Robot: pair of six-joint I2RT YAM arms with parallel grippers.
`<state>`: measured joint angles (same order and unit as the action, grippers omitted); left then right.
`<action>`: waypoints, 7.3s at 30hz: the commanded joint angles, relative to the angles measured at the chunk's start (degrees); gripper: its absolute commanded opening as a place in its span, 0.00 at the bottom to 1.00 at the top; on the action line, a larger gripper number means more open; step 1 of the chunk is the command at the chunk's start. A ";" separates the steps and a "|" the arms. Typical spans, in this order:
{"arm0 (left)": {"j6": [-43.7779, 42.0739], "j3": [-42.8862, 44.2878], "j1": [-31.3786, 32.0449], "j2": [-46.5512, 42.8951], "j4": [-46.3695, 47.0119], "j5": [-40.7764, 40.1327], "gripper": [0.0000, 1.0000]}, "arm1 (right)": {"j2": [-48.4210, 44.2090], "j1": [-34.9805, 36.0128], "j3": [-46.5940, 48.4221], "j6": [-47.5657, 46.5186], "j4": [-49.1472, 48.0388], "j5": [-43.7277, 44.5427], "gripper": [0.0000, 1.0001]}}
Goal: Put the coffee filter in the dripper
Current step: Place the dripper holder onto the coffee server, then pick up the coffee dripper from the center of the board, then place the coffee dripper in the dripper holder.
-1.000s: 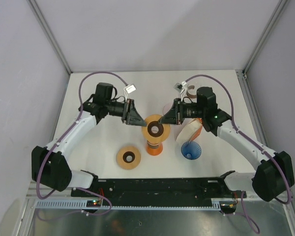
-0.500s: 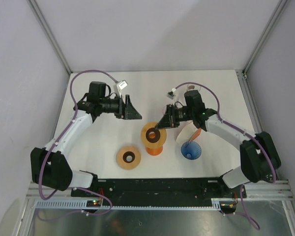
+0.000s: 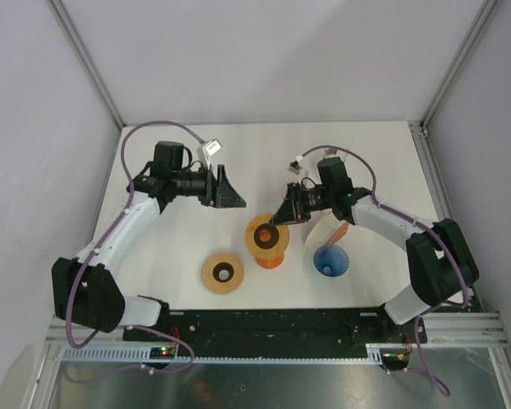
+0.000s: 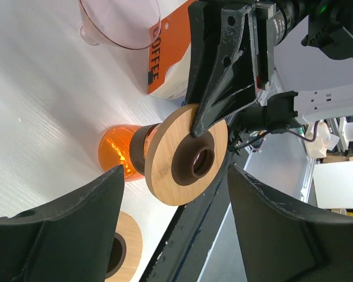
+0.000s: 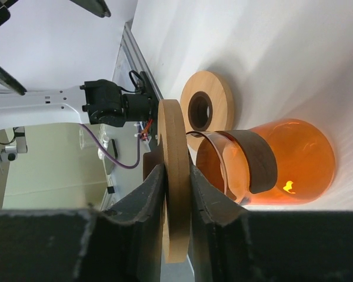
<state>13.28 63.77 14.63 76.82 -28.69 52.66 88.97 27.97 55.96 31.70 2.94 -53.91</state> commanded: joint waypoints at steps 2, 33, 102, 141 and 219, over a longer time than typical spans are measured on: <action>-1.82 0.12 0.92 -1.55 0.14 0.39 0.75 | 1.93 -1.19 1.10 -5.74 2.83 2.23 0.28; -16.73 6.04 5.48 -3.07 -7.18 -16.29 0.79 | -14.46 -2.55 10.37 -17.24 14.04 27.24 0.99; -16.44 7.14 5.41 -4.95 -7.65 -14.51 0.79 | -33.09 14.52 7.86 0.52 54.12 66.08 0.00; -13.04 12.71 18.14 -1.91 -13.29 -19.59 0.44 | -3.51 16.93 35.16 -12.35 48.92 42.86 0.00; -18.24 6.40 23.39 -0.69 -13.09 -26.62 0.00 | -7.99 21.55 18.67 -14.01 34.58 59.23 0.00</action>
<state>-2.00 70.00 35.03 74.87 -34.92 27.81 80.73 47.92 79.15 19.90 42.33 0.27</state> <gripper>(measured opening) 0.015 0.032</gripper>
